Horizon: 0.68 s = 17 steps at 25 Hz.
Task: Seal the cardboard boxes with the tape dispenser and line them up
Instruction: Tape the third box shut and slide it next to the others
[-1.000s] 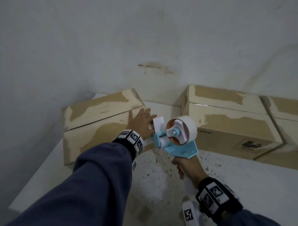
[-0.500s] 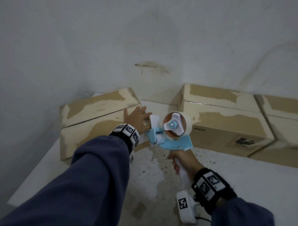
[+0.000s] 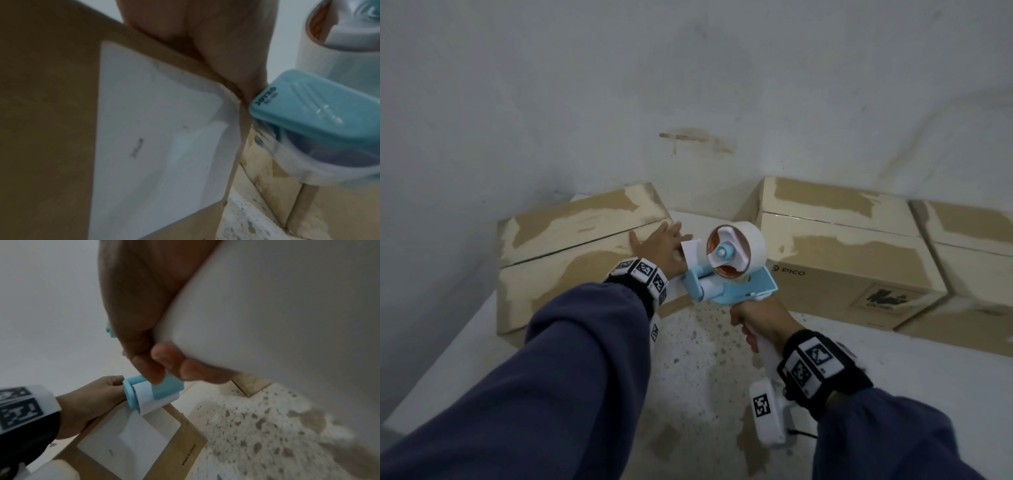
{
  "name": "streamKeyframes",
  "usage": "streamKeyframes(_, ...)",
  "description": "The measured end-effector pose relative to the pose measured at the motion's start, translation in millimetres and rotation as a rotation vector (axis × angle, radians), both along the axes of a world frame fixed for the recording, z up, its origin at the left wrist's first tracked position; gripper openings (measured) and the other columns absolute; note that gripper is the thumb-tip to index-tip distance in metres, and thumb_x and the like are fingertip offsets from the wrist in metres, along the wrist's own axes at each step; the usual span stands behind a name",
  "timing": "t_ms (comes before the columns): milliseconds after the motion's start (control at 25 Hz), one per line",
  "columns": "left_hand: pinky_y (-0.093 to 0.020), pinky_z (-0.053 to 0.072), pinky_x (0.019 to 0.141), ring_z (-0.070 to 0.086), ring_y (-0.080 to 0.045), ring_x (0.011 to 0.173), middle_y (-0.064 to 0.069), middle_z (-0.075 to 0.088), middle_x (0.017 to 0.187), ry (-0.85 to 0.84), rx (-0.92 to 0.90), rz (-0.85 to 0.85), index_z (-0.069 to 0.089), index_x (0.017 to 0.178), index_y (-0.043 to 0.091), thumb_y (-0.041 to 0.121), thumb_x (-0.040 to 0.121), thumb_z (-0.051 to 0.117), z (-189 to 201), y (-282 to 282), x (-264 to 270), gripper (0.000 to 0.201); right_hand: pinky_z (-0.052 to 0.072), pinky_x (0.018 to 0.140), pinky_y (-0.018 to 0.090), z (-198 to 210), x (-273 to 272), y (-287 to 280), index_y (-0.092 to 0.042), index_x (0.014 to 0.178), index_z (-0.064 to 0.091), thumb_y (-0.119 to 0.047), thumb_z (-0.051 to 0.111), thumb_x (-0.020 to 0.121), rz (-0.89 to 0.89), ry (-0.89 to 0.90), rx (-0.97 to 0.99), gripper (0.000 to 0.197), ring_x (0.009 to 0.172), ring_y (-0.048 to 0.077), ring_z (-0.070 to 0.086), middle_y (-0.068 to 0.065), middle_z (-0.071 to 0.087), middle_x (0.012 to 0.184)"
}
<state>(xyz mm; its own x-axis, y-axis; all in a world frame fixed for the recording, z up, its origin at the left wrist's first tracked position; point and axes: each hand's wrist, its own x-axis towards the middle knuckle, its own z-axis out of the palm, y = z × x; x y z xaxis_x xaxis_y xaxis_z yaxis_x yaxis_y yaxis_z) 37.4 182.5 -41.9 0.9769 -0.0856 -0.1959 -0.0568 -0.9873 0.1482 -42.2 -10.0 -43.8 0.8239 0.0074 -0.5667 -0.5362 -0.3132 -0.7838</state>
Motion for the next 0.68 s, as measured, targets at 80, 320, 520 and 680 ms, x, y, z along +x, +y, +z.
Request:
streamKeyframes(80, -0.067, 0.001, 0.110, 0.004, -0.013, 0.147, 0.010, 0.010, 0.159, -0.012, -0.025, 0.000, 0.029, 0.144, 0.038, 0.051, 0.086, 0.052, -3, 0, 0, 0.064, 0.028, 0.041, 0.021, -11, -5, -4, -0.013, 0.074, 0.045, 0.006, 0.050, 0.069, -0.017, 0.041, 0.028, 0.020, 0.032, 0.016, 0.027, 0.003, 0.033, 0.043)
streamKeyframes(320, -0.060, -0.003, 0.113, 0.005, -0.015, 0.148, 0.007, 0.009, 0.160, -0.094, -0.013, -0.001, 0.021, 0.148, 0.030, 0.060, 0.083, 0.050, -12, -3, -3, 0.078, 0.036, 0.048, 0.030, -45, -16, -31, -0.014, 0.070, 0.057, 0.000, 0.060, 0.062, -0.060, -0.085, -0.066, 0.017, 0.040, 0.021, 0.043, 0.004, 0.056, 0.058)
streamKeyframes(520, -0.046, 0.004, 0.120, 0.002, -0.024, 0.148, -0.003, 0.005, 0.160, -0.104, 0.005, -0.019, 0.009, 0.151, 0.013, 0.054, 0.087, 0.048, -13, -16, -10, 0.085, 0.047, 0.078, 0.032, -62, -21, -76, -0.024, 0.106, 0.060, -0.027, 0.072, 0.072, 0.360, -0.194, -0.324, 0.037, 0.092, 0.020, 0.060, -0.001, 0.063, 0.101)
streamKeyframes(680, -0.044, 0.007, 0.120, 0.002, -0.026, 0.148, -0.005, 0.006, 0.160, -0.101, -0.006, -0.079, 0.013, 0.150, 0.011, 0.058, 0.088, 0.048, -13, -15, -13, 0.085, 0.035, 0.083, 0.035, -82, -25, -99, -0.026, 0.127, 0.039, -0.035, 0.057, 0.082, 0.934, -0.271, -0.800, 0.049, 0.108, 0.026, 0.050, 0.001, 0.044, 0.117)
